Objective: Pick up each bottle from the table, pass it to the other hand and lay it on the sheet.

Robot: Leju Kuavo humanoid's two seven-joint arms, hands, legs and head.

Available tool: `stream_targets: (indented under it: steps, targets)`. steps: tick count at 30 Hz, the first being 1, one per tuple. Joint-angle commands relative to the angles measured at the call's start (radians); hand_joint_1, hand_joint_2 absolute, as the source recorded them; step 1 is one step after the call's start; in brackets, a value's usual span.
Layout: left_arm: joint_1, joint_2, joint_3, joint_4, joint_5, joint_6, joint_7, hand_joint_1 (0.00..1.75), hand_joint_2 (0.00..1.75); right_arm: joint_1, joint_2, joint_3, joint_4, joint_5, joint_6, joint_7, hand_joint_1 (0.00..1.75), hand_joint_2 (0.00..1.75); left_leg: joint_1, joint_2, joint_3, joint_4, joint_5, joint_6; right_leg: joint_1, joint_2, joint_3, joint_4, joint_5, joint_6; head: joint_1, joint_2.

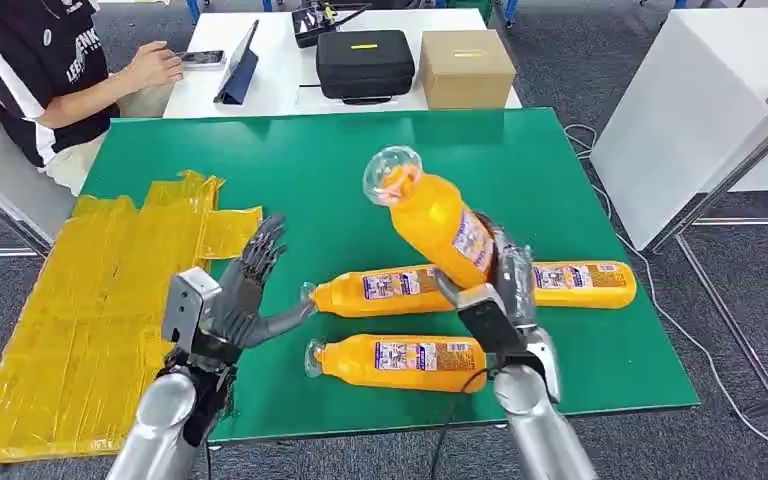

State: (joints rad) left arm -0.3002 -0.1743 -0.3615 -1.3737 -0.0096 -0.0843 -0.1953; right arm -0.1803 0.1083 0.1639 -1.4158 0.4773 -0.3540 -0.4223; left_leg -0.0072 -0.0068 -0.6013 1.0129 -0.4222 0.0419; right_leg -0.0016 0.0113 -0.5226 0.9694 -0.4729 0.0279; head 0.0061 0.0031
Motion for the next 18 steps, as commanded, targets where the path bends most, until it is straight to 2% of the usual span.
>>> stream_targets:
  steps: [1, 6, 8, 9, 13, 18]
  targets:
    - [-0.098, 0.023, -0.119, 0.029, 0.028, 0.023, 0.02, 0.0, 1.75, -0.134, 0.035, 0.106, 0.19, -0.029, -0.015, -0.002, 1.75, 1.75, 0.0, 0.001, 0.004, -0.002, -0.001, -0.003, 0.0, -0.001, 0.004, -0.003, -0.001, -0.001, 0.0, 0.0]
    - [-0.099, 0.025, -0.12, 0.03, 0.031, 0.024, 0.017, 0.0, 1.75, -0.131, 0.036, 0.101, 0.185, -0.036, -0.015, -0.002, 1.75, 1.75, 0.0, -0.001, 0.001, -0.001, -0.001, -0.002, 0.0, -0.001, 0.002, -0.001, -0.001, 0.0, 0.0, 0.0]
    - [-0.122, 0.012, -0.133, 0.029, 0.043, 0.022, 0.02, 0.0, 1.75, -0.148, 0.05, 0.103, 0.191, -0.054, -0.006, -0.005, 1.75, 1.75, 0.0, 0.0, 0.003, -0.002, -0.002, -0.004, 0.0, -0.001, 0.004, -0.002, -0.001, 0.0, 0.0, 0.0]
    - [-0.133, 0.009, -0.144, 0.026, 0.048, 0.022, 0.025, 0.0, 1.75, -0.158, 0.055, 0.107, 0.2, -0.063, -0.001, -0.007, 1.75, 1.75, 0.0, -0.002, -0.002, 0.0, -0.001, -0.002, 0.0, -0.001, -0.001, 0.0, -0.001, 0.0, 0.0, 0.0]
    - [-0.172, -0.004, -0.184, 0.016, 0.071, 0.024, 0.044, 0.0, 1.75, -0.21, 0.067, 0.131, 0.253, -0.112, -0.02, -0.033, 1.75, 1.75, 0.0, -0.001, -0.001, 0.001, -0.001, -0.004, 0.0, -0.001, -0.001, 0.0, -0.001, 0.0, 0.0, 0.0]
    - [-0.214, -0.02, -0.186, 0.029, 0.112, 0.036, 0.057, 0.0, 1.75, -0.224, 0.071, 0.162, 0.278, -0.109, -0.029, -0.028, 1.75, 1.75, 0.0, -0.002, -0.002, 0.0, 0.0, -0.002, 0.0, -0.002, -0.001, 0.0, -0.001, 0.0, 0.0, 0.0]
